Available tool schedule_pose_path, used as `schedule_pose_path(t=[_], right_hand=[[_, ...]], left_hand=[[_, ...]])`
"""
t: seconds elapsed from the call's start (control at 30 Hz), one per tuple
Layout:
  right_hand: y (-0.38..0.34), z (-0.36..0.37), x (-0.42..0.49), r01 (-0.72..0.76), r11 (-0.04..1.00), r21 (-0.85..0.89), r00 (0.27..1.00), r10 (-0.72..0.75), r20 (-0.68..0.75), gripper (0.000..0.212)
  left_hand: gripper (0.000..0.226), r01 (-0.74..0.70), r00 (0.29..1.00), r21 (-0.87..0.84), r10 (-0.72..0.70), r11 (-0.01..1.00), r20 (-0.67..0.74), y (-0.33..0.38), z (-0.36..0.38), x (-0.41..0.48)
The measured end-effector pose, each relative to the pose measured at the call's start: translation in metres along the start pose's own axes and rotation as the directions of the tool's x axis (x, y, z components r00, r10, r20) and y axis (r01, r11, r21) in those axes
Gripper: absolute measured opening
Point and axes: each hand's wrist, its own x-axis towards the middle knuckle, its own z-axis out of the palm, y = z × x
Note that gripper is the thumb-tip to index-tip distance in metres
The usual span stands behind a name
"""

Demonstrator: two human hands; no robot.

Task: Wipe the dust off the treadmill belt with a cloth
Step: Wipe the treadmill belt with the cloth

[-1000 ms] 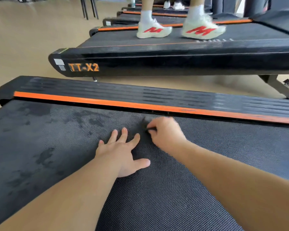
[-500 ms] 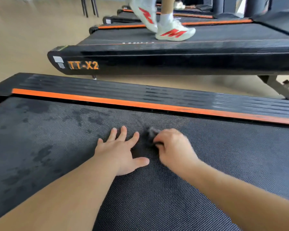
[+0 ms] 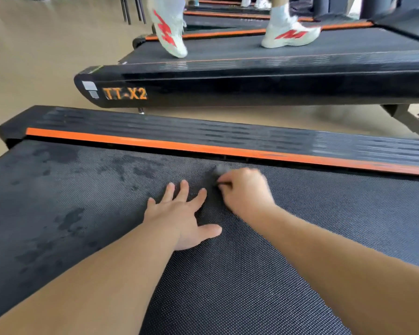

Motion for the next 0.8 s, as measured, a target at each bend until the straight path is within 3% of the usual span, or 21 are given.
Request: schedule_pose_path(t=[0.07,0.1,0.13,0.2,0.3,0.37,0.47,0.53,0.6,0.67,0.73,0.8], right_hand=[[-0.004,0.005,-0.023,0.231,0.973,-0.015,0.970,-0.229,0.077,0.030],[0.004,-0.001,-0.022,0.241,0.970,-0.023,0.967,-0.238,0.088,0.030],[0.014,-0.008,-0.015,0.171,0.984,-0.055,0.983,-0.167,0.075,0.027],[0.041,-0.022,0.005,-0.103,0.985,-0.136,0.995,0.104,0.001,0.025],[0.051,-0.027,0.015,-0.353,0.930,-0.104,0.935,0.349,-0.059,0.029],[0.030,-0.021,0.010,-0.361,0.932,-0.027,0.932,0.361,-0.011,0.030],[-0.016,-0.013,-0.012,-0.251,0.949,0.193,0.967,0.236,0.099,0.023],[-0.048,-0.005,-0.035,-0.155,0.943,0.295,0.976,0.099,0.196,0.020],[-0.072,-0.002,-0.061,-0.111,0.936,0.334,0.954,0.006,0.299,0.018],[-0.085,-0.008,-0.085,-0.165,0.848,0.504,0.908,-0.069,0.413,0.016],[-0.093,-0.022,-0.105,-0.268,0.687,0.675,0.886,-0.101,0.453,0.021],[-0.094,-0.034,-0.121,-0.362,0.610,0.705,0.892,0.007,0.452,0.031]], left_hand=[[0.098,0.003,1.000,-0.016,-0.003,1.000,-0.010,0.000,0.002,0.000],[0.099,0.002,1.000,-0.024,-0.003,1.000,-0.018,0.000,0.002,0.000],[0.101,-0.002,1.000,-0.030,0.001,1.000,-0.027,-0.001,0.002,0.000],[0.104,-0.014,0.999,-0.049,0.012,0.999,-0.044,-0.003,0.003,0.001],[0.111,-0.020,0.993,-0.093,0.009,0.995,-0.120,-0.006,0.010,-0.002],[0.117,-0.037,0.985,-0.133,0.013,0.990,-0.172,-0.006,0.013,-0.005],[0.119,-0.147,0.957,-0.234,0.078,0.961,-0.281,-0.007,0.008,-0.016],[0.104,-0.266,0.906,-0.271,0.144,0.925,-0.398,-0.014,0.003,-0.034],[0.067,-0.328,0.874,-0.286,0.174,0.901,-0.453,-0.026,0.003,-0.059],[0.042,-0.331,0.877,-0.281,0.183,0.901,-0.445,-0.038,0.005,-0.091],[0.035,-0.318,0.881,-0.312,0.158,0.895,-0.446,-0.053,0.007,-0.119],[0.032,-0.263,0.892,-0.304,0.110,0.916,-0.439,-0.074,0.003,-0.139]])
